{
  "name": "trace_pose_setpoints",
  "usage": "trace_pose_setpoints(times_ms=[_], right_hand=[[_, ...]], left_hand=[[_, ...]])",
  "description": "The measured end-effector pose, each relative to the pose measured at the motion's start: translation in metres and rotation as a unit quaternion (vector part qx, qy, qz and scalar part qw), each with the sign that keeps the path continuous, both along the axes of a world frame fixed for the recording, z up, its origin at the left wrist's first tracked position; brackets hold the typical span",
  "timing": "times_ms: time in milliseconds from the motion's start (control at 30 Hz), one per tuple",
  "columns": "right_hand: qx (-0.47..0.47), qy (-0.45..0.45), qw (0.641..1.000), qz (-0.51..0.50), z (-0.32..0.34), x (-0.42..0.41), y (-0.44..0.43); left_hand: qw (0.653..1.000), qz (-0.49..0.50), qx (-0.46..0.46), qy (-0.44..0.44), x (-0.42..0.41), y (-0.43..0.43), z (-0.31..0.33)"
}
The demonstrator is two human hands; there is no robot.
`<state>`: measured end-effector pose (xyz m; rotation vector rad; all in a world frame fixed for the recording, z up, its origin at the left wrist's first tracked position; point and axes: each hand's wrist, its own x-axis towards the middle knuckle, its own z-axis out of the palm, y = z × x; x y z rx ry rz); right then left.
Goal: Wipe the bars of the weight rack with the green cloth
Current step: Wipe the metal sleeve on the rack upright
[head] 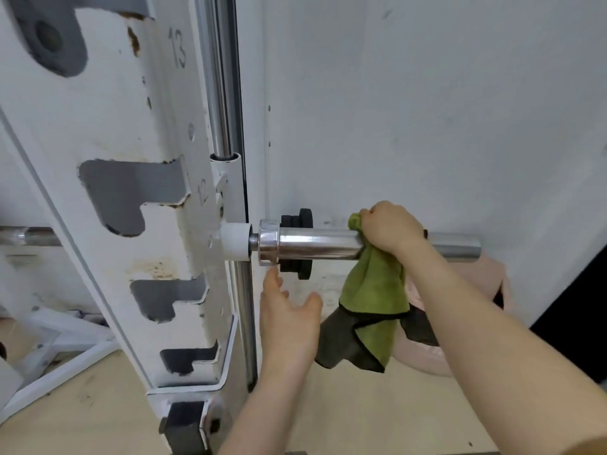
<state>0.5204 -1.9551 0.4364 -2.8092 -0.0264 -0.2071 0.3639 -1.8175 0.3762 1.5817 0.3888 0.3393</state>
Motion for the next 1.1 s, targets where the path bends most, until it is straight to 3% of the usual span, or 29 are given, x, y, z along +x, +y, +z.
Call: trace_pose_setpoints(times_ms=[133,200,267,367,433,500,600,633,700,767,867,1000,1100], right_hand=[[-0.005,-0.044,0.992,0.119,-0.005,-0.017,0.080],[0.016,-0.037,0.990,0.139,-0.003,-0.018,0.089],[0.030,-0.023,0.990,0.135,-0.001,-0.009,0.068],[0.032,-0.011,0.998,0.048,-0.001,0.011,0.007],[0.015,0.000,1.000,-0.014,0.001,0.020,-0.035],[0.016,0.015,0.998,-0.060,0.002,0.021,-0.074],[0.136,0.001,0.985,-0.105,0.000,0.012,-0.118],[0.225,-0.012,0.967,-0.118,-0.006,0.009,-0.126],[0.408,-0.064,0.898,-0.151,-0.020,0.001,-0.125],[0.554,-0.116,0.802,-0.194,-0.030,-0.006,-0.123],[0.707,-0.110,0.653,-0.249,-0.029,-0.018,-0.121],[0.801,-0.075,0.550,-0.225,-0.054,-0.033,-0.102],[0.833,-0.084,0.519,-0.174,-0.036,-0.058,-0.077]], left_hand=[[0.955,-0.028,0.285,-0.078,-0.001,-0.012,-0.003],[0.930,-0.033,0.355,-0.088,0.014,-0.013,0.003],[0.898,-0.044,0.427,-0.100,0.026,-0.015,0.005],[0.811,-0.082,0.567,-0.117,0.039,-0.027,0.002],[0.769,-0.100,0.619,-0.120,0.047,-0.037,0.005],[0.751,-0.124,0.639,-0.110,0.056,-0.042,0.008],[0.739,-0.119,0.654,-0.107,0.064,-0.041,0.011],[0.737,-0.117,0.657,-0.108,0.066,-0.040,0.012],[0.737,-0.115,0.658,-0.103,0.074,-0.040,0.014],[0.736,-0.112,0.660,-0.103,0.083,-0.043,0.016],[0.739,-0.110,0.655,-0.113,0.091,-0.046,0.020],[0.722,-0.121,0.670,-0.119,0.096,-0.038,0.018],[0.721,-0.131,0.669,-0.119,0.097,-0.038,0.021]])
